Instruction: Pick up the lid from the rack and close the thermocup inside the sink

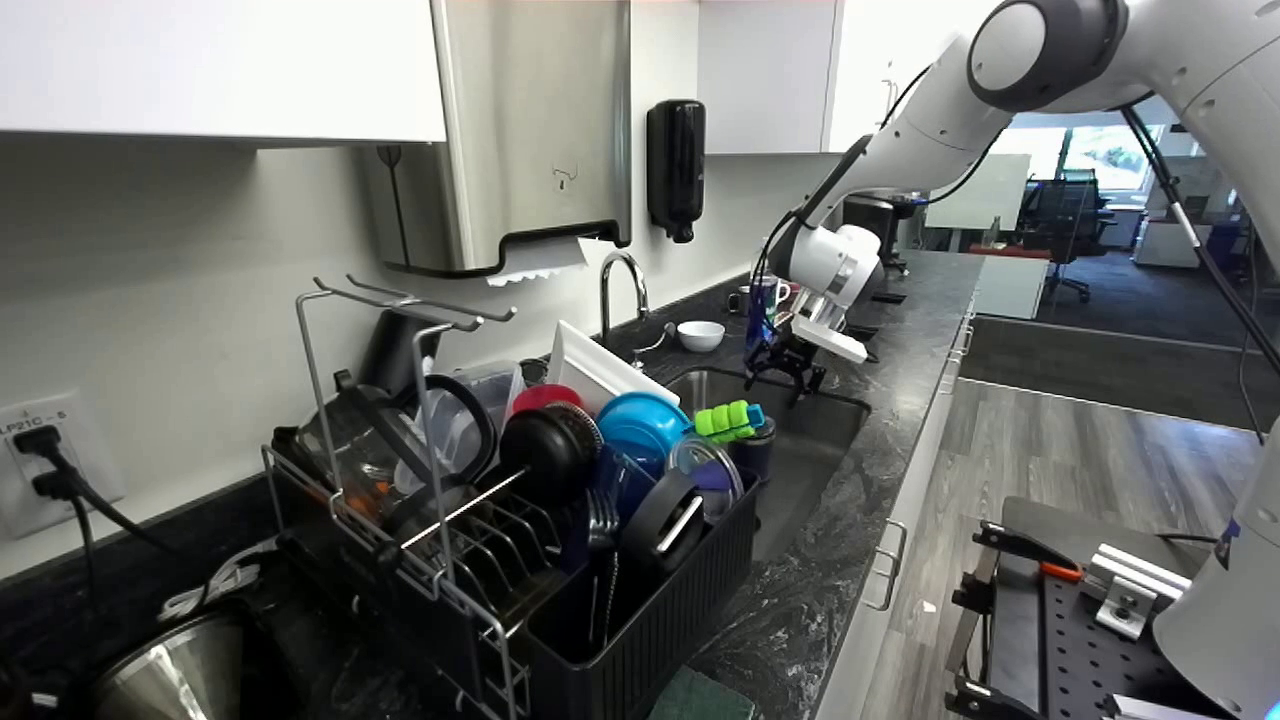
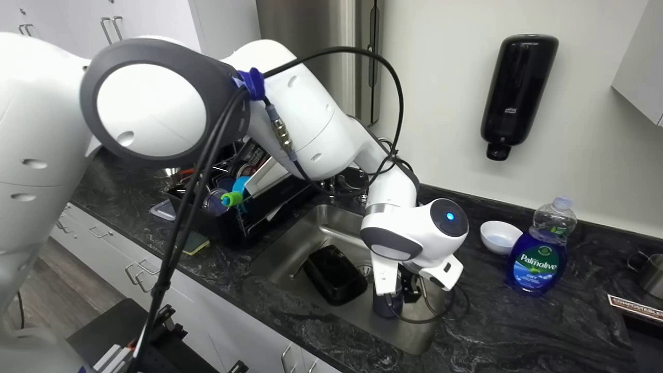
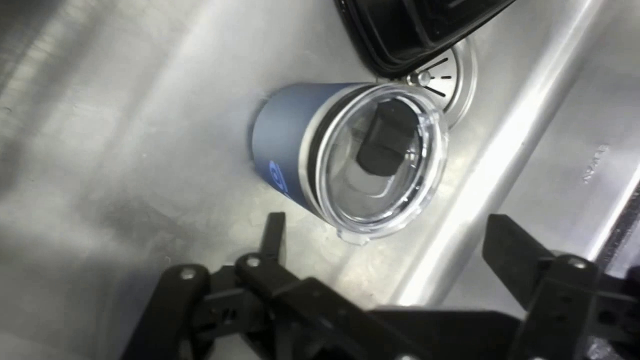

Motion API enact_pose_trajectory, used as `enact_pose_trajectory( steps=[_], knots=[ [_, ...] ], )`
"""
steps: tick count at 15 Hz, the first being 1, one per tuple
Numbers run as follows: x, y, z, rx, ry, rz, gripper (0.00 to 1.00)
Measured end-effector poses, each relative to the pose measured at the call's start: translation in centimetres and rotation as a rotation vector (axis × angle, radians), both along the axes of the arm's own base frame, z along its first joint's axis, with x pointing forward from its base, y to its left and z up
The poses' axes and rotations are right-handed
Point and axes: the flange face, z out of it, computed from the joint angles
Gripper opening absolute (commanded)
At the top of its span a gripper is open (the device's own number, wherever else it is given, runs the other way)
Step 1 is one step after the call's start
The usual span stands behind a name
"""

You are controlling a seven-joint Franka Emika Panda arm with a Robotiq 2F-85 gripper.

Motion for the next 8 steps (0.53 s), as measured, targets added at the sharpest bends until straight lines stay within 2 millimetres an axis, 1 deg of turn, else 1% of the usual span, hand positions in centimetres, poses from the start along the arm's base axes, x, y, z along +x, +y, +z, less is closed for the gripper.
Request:
enact_pose_trajectory(
  steps=[1, 2, 3, 5, 8],
  knots=[
    [0.5, 0.3, 0.9, -0.006, -0.010, 0.010, 1.00],
    [1.0, 0.6, 1.8, -0.012, -0.021, 0.022, 0.89],
    [1.5, 1.1, 2.6, -0.019, -0.028, 0.040, 0.74],
    [2.7, 2.3, 3.8, -0.036, -0.032, 0.092, 0.59],
    [4.2, 4.5, 4.8, -0.087, -0.004, 0.197, 0.38]
  ],
)
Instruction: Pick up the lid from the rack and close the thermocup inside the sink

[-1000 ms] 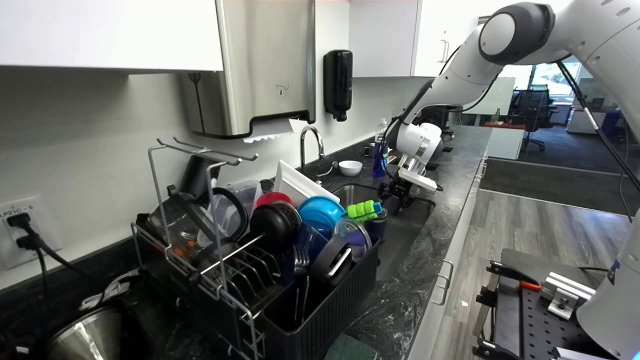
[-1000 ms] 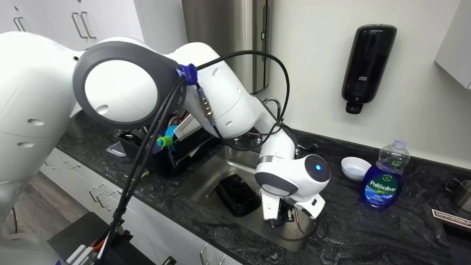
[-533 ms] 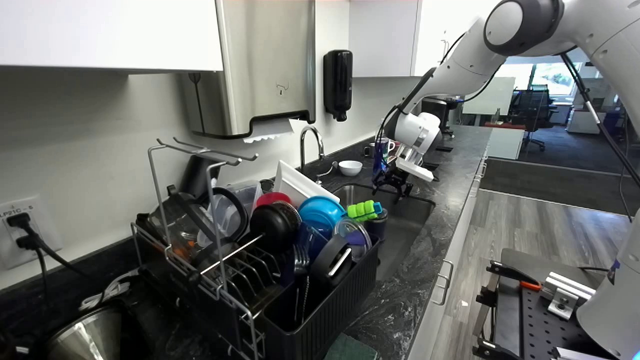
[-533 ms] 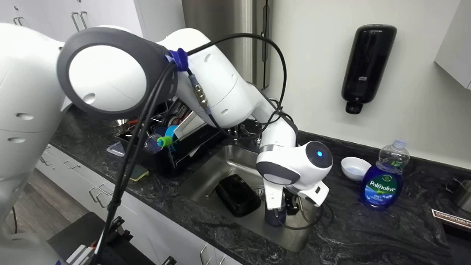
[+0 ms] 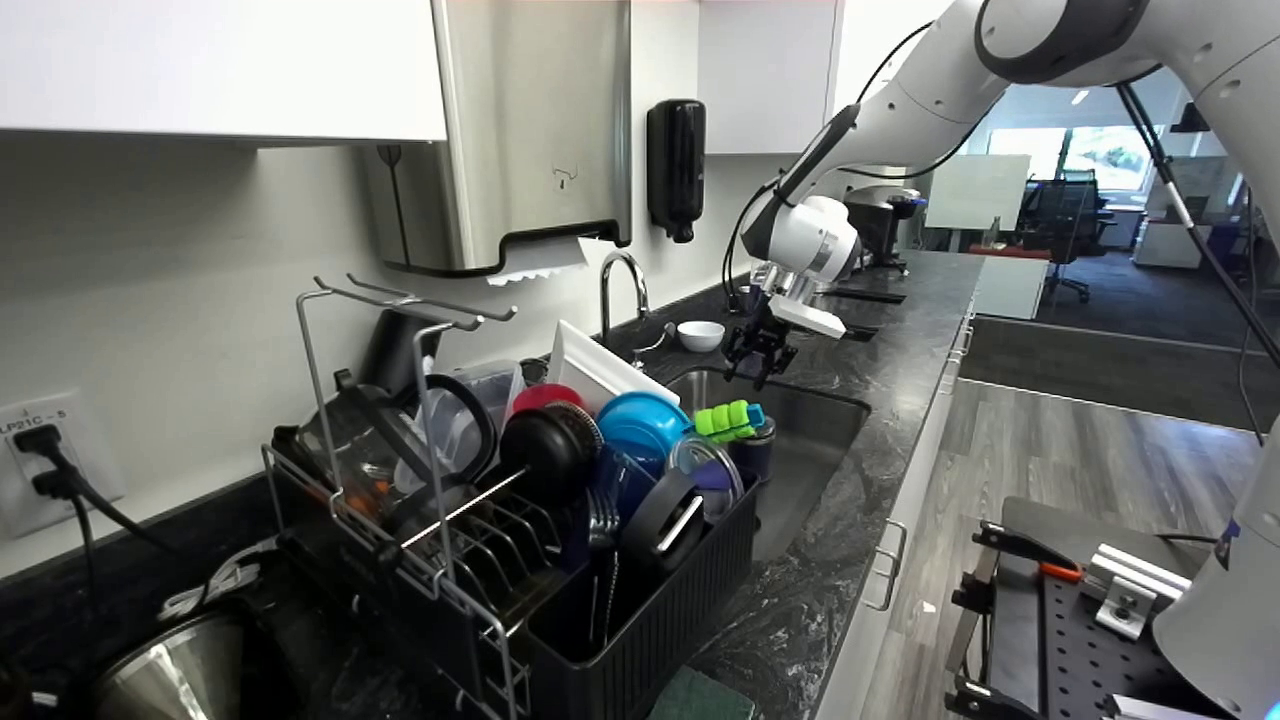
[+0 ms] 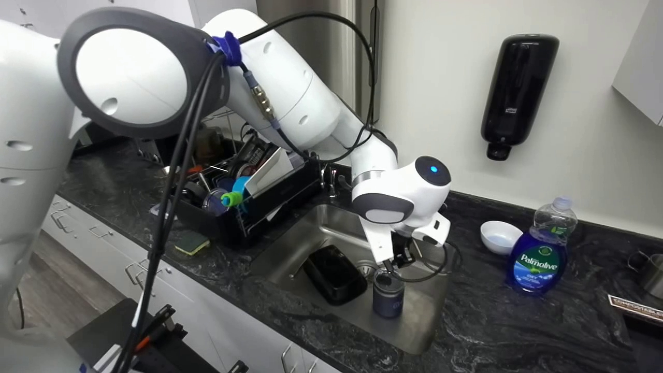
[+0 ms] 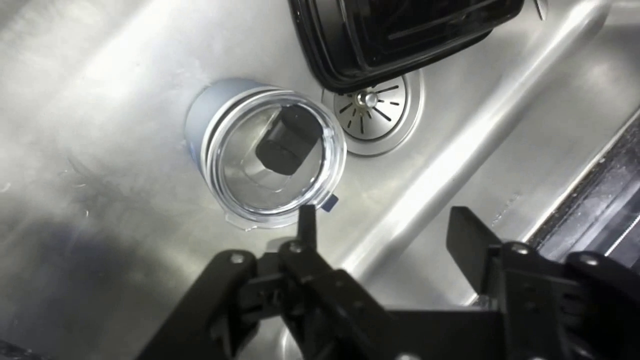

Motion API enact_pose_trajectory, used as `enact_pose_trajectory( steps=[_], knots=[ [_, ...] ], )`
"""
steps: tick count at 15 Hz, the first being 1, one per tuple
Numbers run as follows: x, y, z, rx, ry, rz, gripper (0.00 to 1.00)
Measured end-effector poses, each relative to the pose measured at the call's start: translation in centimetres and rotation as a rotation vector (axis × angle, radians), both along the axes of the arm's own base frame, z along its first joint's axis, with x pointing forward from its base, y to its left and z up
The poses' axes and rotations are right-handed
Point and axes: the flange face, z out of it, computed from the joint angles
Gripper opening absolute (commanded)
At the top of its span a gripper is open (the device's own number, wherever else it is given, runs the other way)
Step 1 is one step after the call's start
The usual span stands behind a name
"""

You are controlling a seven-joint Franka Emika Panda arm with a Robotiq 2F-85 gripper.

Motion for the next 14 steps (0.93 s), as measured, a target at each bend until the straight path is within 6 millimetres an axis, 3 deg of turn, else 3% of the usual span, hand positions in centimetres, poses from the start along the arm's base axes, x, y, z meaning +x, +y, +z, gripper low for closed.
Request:
enact_pose_trajectory(
  steps=[5, 14],
  knots=[
    [1.5, 1.9, 0.9, -0.103, 0.044, 0.130, 0.04],
    [0.8, 1.7, -0.3, -0.181, 0.165, 0.226, 0.00]
  ],
)
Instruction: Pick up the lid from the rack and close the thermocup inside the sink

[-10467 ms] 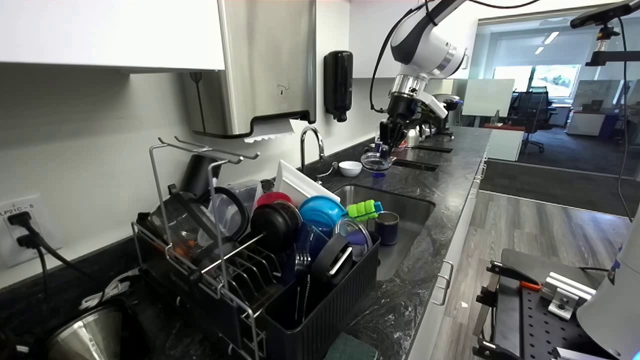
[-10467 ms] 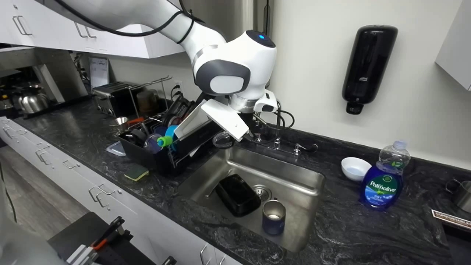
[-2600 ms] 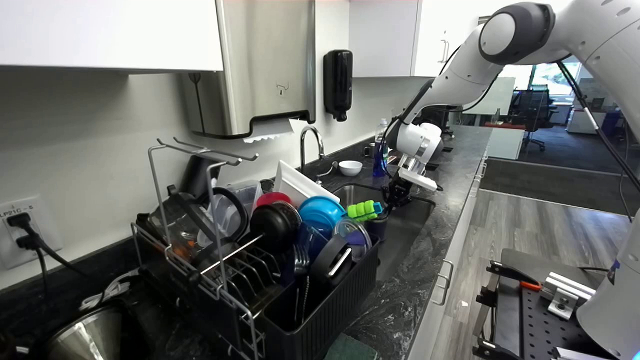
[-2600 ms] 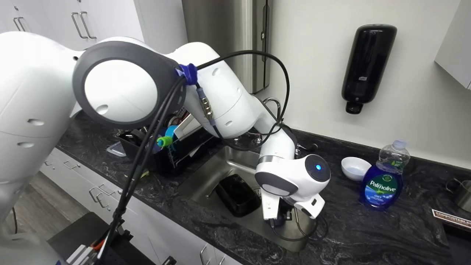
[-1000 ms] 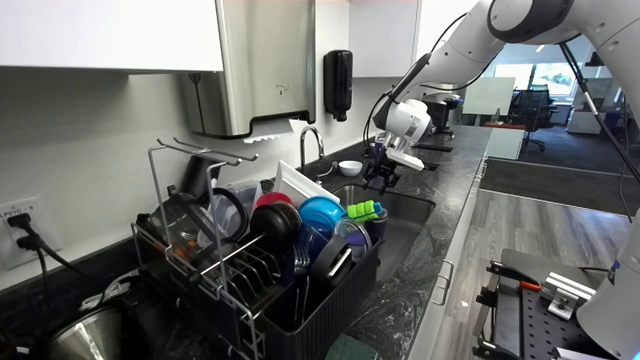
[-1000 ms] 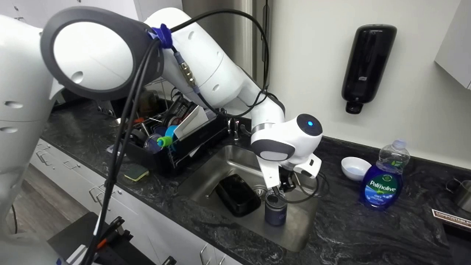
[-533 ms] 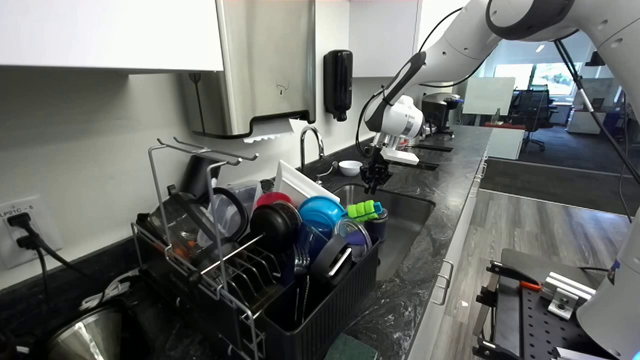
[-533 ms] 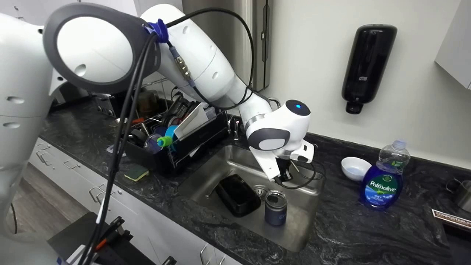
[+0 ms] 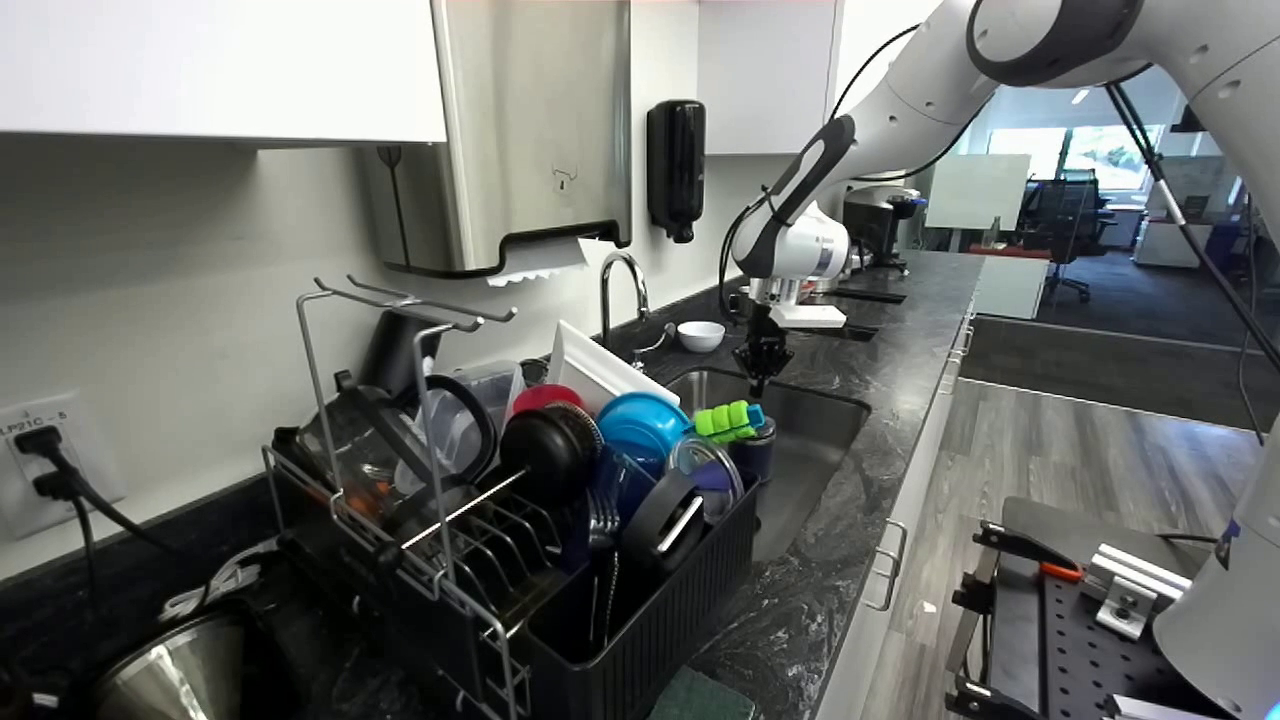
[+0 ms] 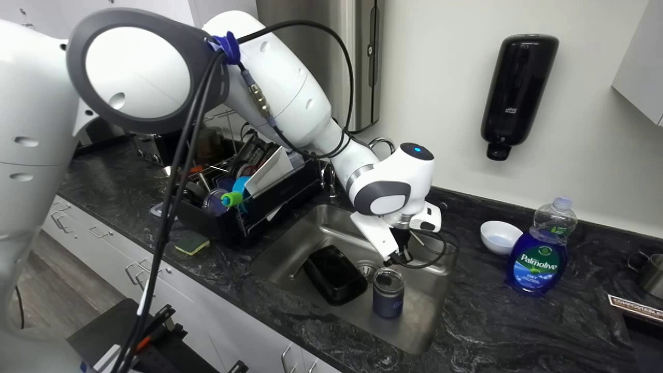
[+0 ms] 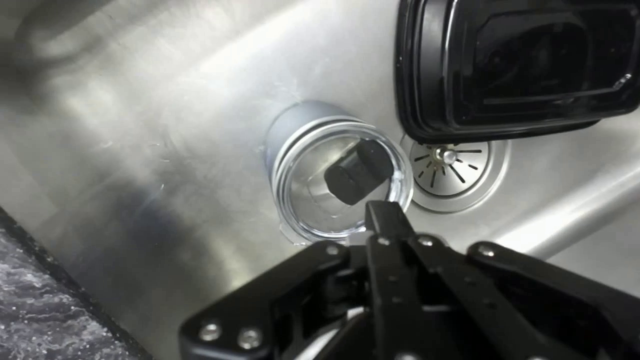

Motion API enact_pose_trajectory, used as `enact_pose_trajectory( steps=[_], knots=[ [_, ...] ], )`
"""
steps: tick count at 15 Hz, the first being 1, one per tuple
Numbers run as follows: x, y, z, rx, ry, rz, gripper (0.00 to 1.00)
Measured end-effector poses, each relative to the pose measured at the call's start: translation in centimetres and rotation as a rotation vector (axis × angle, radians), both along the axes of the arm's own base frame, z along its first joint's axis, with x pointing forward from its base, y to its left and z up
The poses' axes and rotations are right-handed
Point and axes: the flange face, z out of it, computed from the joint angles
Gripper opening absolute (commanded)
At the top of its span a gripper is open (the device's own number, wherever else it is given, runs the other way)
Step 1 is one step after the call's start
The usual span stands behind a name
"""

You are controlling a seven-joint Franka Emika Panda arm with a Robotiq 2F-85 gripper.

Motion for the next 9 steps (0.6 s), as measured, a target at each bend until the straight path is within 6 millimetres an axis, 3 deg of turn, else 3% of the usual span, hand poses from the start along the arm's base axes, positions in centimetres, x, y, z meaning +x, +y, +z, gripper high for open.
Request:
enact_pose_trajectory(
  steps=[5, 9],
  knots=[
    [-0.4, 0.1, -1.2, -0.030, 0.079, 0.067, 0.00],
    [0.7, 0.9, -1.7, -0.055, 0.118, 0.125, 0.00]
  ],
)
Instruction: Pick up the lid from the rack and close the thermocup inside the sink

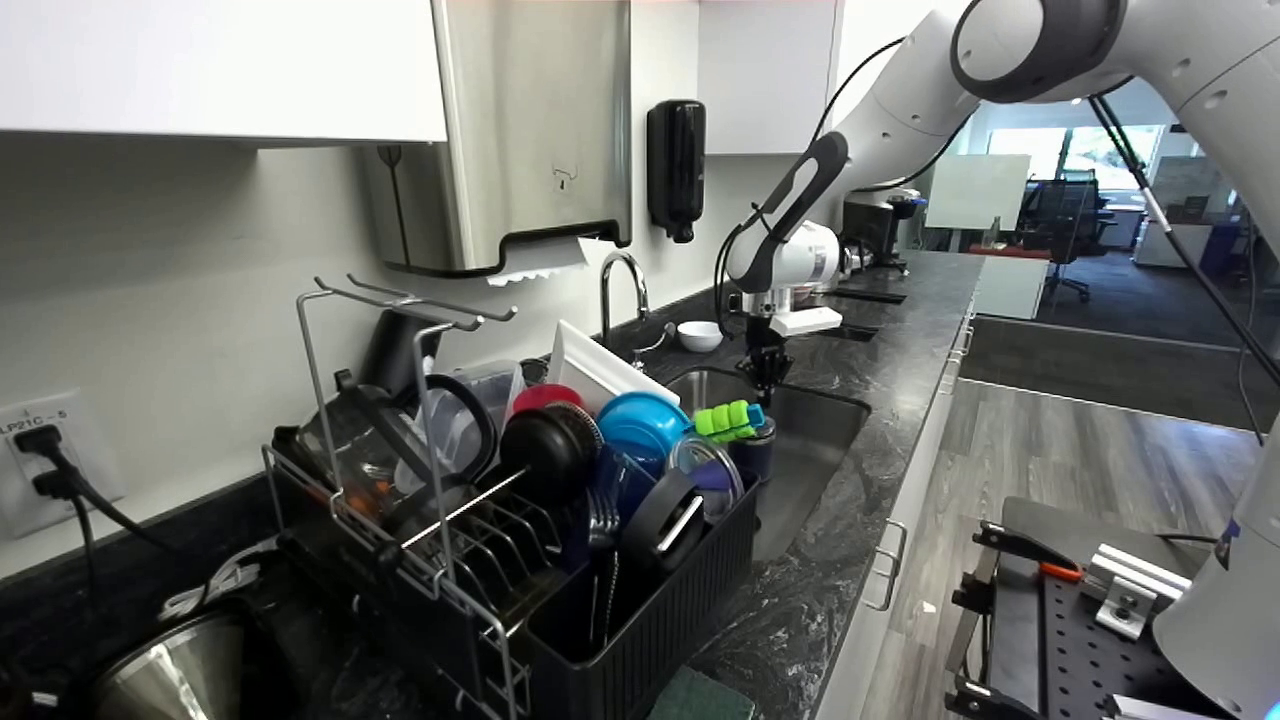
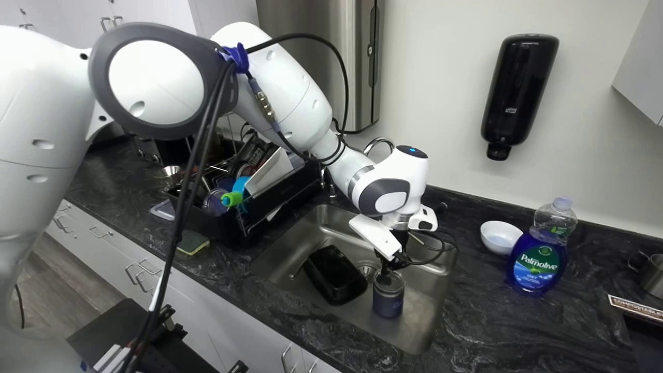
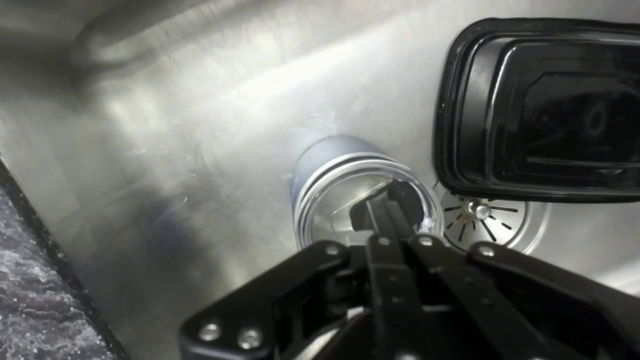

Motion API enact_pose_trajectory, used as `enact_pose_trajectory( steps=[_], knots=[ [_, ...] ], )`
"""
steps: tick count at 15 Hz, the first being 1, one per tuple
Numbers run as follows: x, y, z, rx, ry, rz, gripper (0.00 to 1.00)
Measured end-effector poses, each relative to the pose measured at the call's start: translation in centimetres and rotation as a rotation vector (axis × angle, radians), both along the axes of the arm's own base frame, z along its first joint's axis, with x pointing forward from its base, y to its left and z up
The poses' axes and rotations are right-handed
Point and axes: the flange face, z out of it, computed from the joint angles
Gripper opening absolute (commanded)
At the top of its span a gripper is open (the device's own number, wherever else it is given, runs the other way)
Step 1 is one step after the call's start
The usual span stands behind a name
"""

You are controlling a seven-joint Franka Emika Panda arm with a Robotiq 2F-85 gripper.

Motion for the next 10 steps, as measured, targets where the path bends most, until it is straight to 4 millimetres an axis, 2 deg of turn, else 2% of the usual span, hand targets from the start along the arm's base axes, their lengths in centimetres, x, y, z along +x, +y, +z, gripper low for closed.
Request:
enact_pose_trajectory(
  steps=[4, 10],
  knots=[
    [1.1, 0.2, -0.5, -0.011, 0.005, 0.025, 0.00],
    [1.1, -0.2, -2.4, -0.011, 0.023, 0.023, 0.00]
  ],
)
